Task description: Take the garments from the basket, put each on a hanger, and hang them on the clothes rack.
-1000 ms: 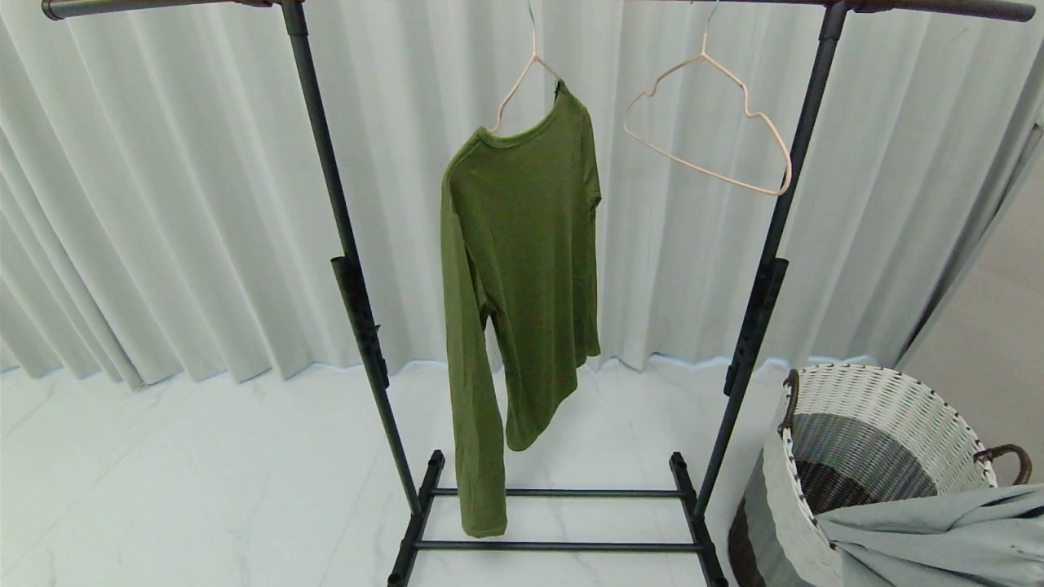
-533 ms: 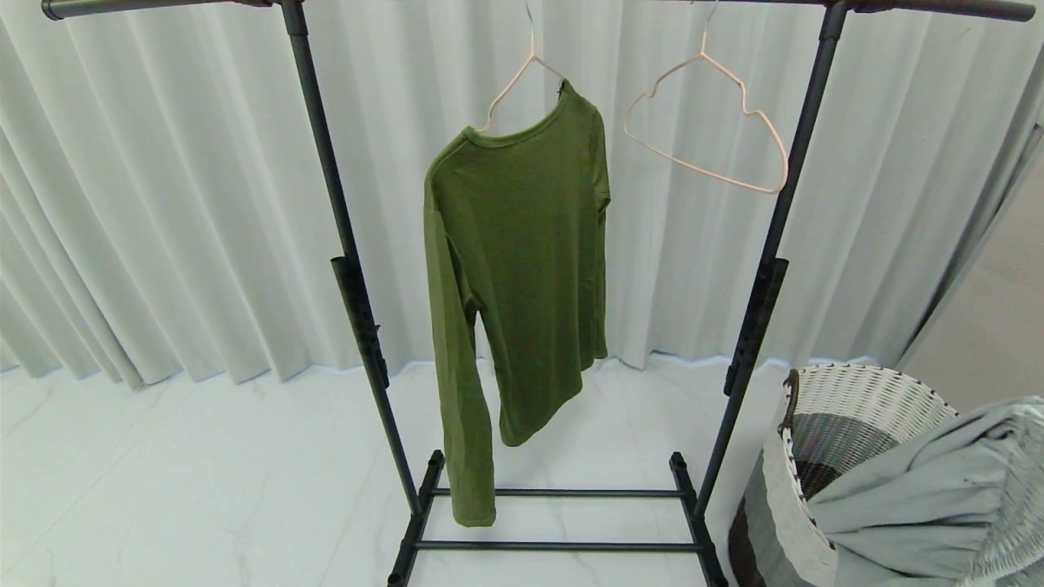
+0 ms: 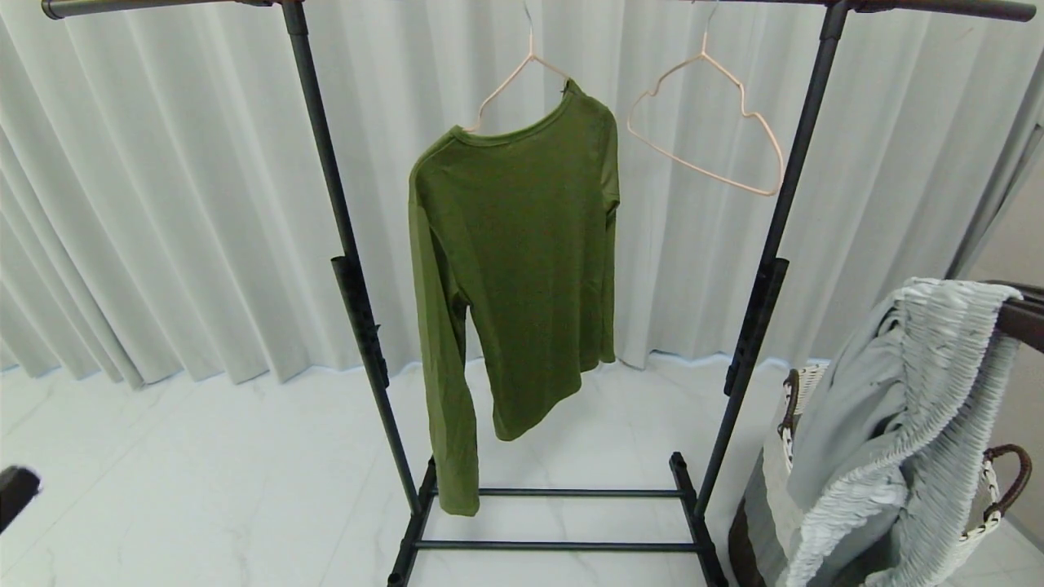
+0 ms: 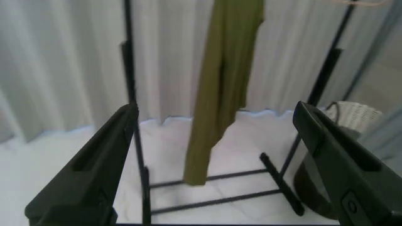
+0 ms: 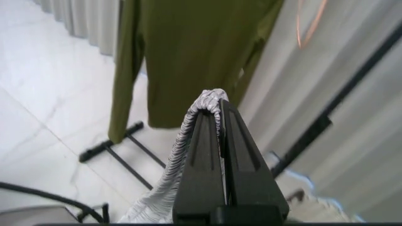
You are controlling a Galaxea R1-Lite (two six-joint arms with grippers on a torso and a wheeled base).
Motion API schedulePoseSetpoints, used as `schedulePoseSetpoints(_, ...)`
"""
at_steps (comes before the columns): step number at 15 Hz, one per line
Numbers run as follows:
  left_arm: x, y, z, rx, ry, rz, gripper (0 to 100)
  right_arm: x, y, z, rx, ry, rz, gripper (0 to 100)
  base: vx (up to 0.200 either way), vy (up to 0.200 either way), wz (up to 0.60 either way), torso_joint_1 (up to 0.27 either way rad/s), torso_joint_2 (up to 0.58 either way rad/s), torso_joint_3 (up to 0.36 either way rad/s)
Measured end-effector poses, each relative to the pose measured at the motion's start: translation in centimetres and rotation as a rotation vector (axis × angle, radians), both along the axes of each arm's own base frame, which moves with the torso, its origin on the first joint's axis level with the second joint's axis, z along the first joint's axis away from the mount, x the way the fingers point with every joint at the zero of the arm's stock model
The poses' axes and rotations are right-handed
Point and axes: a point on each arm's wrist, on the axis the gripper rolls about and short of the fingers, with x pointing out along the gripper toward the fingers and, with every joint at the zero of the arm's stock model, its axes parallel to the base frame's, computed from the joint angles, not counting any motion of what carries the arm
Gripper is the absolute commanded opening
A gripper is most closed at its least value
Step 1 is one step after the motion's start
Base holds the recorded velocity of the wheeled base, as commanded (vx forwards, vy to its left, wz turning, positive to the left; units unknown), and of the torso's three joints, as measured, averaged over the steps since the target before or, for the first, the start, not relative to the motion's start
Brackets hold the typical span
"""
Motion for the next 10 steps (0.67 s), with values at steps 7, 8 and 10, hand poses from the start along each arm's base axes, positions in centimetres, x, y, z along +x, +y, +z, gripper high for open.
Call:
schedulePoseSetpoints(7, 8.8, -9.1, 3.8, 0.083, 0.078, -0.322, 100, 1.3, 2.3, 2.6, 0.04, -0.051, 0.068, 0, 0.0, 0.0, 0.0, 0.0, 0.0, 0.0)
schedulePoseSetpoints(8, 9.4, -10.5, 3.3, 0.101, 0.11, -0.361, 100, 1.4, 2.5, 2.8, 0.047, -0.059, 0.075, 0, 0.0, 0.0, 0.0, 0.0, 0.0, 0.0)
schedulePoseSetpoints(10, 10.1, -13.3, 2.1, 0.1, 0.202, -0.437, 100, 1.7, 2.9, 3.2, 0.075, -0.089, 0.081, 0, 0.0, 0.0, 0.0, 0.0, 0.0, 0.0)
